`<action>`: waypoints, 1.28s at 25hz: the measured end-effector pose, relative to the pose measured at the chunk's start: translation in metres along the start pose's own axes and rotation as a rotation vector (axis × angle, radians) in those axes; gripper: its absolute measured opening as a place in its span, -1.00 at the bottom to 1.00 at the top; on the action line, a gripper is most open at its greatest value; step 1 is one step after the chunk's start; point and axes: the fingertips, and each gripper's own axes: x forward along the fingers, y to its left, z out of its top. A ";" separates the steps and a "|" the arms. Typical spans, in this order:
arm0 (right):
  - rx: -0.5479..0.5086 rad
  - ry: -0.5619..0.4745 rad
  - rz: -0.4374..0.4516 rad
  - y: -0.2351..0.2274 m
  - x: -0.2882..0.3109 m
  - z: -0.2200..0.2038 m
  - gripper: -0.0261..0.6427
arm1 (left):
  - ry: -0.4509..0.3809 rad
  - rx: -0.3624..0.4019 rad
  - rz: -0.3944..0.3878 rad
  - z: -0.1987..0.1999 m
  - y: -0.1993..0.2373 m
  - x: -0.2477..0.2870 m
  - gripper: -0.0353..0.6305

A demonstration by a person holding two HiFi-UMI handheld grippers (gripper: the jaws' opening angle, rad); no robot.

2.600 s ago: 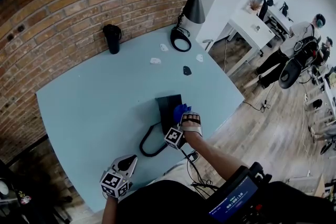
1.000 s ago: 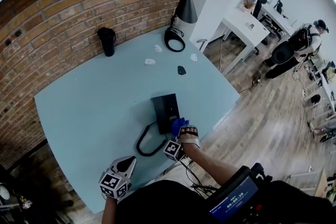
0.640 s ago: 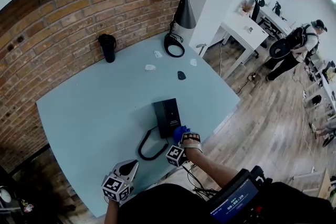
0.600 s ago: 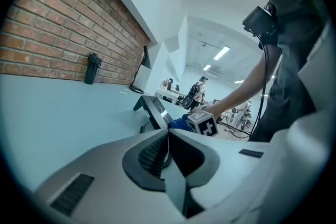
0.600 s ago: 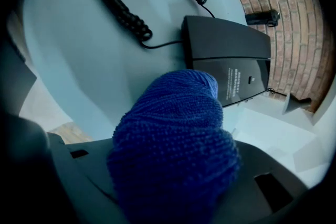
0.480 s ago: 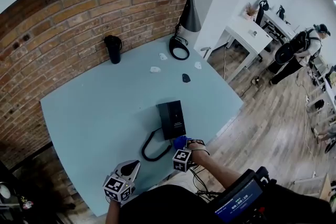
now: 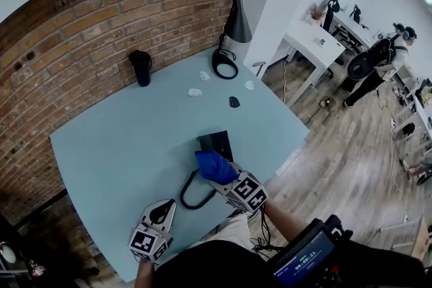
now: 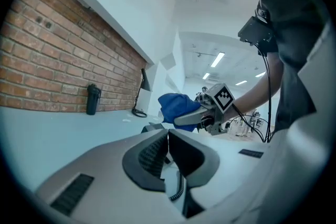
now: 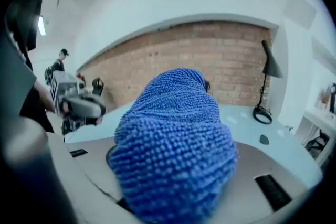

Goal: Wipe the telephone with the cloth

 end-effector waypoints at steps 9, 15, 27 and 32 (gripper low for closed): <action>0.092 -0.329 0.083 0.051 -0.011 0.089 -0.35 | -0.114 0.057 0.002 0.051 -0.003 -0.006 -0.84; -0.024 -0.224 0.137 0.101 0.005 0.046 -0.39 | -0.076 0.016 0.037 0.024 0.001 -0.013 -0.84; 0.036 -0.131 0.149 0.120 0.020 0.004 -0.41 | -0.027 -0.050 0.055 -0.007 0.003 -0.022 -0.83; 0.043 -0.124 0.155 0.126 0.021 0.000 -0.41 | -0.018 -0.055 0.050 -0.014 0.003 -0.023 -0.83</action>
